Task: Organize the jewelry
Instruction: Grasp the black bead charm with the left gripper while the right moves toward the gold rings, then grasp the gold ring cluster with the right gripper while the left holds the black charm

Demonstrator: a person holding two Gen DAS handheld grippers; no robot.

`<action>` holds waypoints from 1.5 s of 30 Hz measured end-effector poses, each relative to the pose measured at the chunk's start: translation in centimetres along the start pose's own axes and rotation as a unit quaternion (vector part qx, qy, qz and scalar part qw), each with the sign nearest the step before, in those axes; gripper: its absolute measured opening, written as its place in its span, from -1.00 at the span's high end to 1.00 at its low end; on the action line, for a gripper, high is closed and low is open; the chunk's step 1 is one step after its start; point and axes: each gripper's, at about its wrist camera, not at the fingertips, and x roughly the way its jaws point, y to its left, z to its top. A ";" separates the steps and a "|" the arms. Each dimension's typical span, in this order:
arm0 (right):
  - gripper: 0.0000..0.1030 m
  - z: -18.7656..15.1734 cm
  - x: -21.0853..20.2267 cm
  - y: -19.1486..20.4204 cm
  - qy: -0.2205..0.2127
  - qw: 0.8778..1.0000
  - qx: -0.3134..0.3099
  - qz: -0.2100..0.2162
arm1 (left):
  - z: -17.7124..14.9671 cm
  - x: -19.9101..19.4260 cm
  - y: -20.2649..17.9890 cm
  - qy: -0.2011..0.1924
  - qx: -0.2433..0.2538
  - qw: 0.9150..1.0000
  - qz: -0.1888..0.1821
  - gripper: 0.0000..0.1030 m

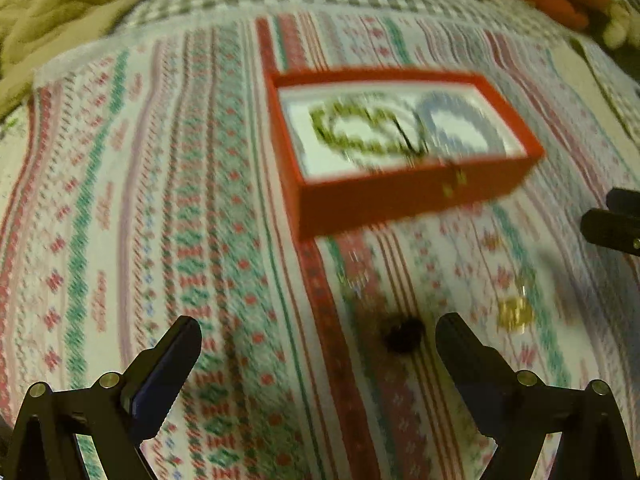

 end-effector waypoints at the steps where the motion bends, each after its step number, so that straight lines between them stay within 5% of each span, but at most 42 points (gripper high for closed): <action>1: -0.36 -0.5 0.2 0.2 0.006 1.000 -0.006 0.000 | -0.5 0.2 -0.2 0.004 0.008 1.000 -0.007 -0.89; 11: -0.36 -6.3 3.3 2.7 0.049 0.995 -0.091 -0.004 | -3.7 2.1 -1.6 0.000 0.066 0.997 -0.033 -0.89; 15: -0.39 -7.7 3.6 3.4 0.033 0.991 -0.129 -0.026 | -4.4 2.1 -2.1 -0.029 0.090 0.995 -0.033 -0.89; 19: -0.67 -8.3 3.7 3.2 0.020 0.990 -0.134 -0.030 | -4.4 2.3 -2.0 -0.042 0.092 0.994 -0.048 -0.88; 23: -1.00 -8.7 4.4 2.5 0.019 0.992 -0.116 -0.035 | -4.0 2.3 -2.3 -0.050 0.097 0.992 -0.057 -0.63; 28: -1.00 -8.0 4.9 2.7 0.045 0.991 -0.116 -0.042 | -3.3 2.6 -2.6 -0.052 0.102 0.991 -0.075 -0.22; 31: -1.00 -7.9 4.9 2.6 0.042 0.991 -0.116 -0.042 | -2.9 2.8 -2.7 -0.054 0.100 0.990 -0.078 -0.12; 38: -0.96 -8.3 4.4 2.9 0.022 0.993 -0.114 -0.032 | -2.3 3.0 -2.9 -0.052 0.095 0.990 -0.087 0.52; 45: -0.69 -8.1 4.2 4.2 0.016 0.992 -0.126 -0.019 | -1.8 2.7 -2.7 -0.043 0.092 0.991 -0.090 0.55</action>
